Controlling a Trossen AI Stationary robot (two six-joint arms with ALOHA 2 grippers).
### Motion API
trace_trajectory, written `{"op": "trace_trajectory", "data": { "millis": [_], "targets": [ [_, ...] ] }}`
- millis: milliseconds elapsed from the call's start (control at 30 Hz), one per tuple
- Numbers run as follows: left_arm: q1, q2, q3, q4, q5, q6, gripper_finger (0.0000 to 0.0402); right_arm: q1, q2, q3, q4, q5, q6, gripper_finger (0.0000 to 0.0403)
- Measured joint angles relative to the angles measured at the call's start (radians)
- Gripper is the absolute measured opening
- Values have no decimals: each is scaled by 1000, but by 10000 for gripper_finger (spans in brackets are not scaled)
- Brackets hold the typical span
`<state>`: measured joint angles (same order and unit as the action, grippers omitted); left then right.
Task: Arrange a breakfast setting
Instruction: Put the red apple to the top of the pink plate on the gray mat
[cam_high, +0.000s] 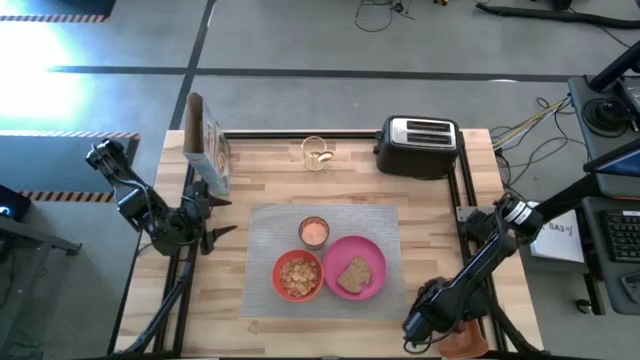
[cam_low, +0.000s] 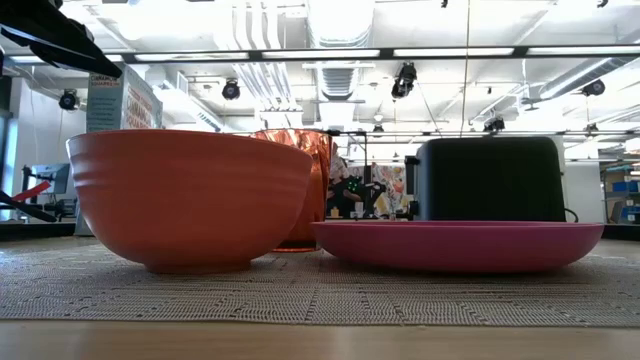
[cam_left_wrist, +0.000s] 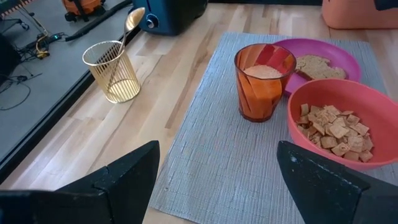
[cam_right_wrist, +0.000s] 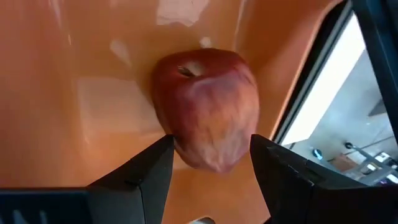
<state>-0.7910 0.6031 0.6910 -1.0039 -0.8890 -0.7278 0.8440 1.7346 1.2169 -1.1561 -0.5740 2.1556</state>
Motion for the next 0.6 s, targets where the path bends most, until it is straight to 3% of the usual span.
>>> {"op": "trace_trajectory", "data": {
  "millis": [233,600],
  "targets": [
    [0,0,0,0,2,0,307,9,-108,-184,267,-10,51,203],
    [0,0,0,0,2,-3,307,9,-254,-354,317,17,43,203]
  ]
}}
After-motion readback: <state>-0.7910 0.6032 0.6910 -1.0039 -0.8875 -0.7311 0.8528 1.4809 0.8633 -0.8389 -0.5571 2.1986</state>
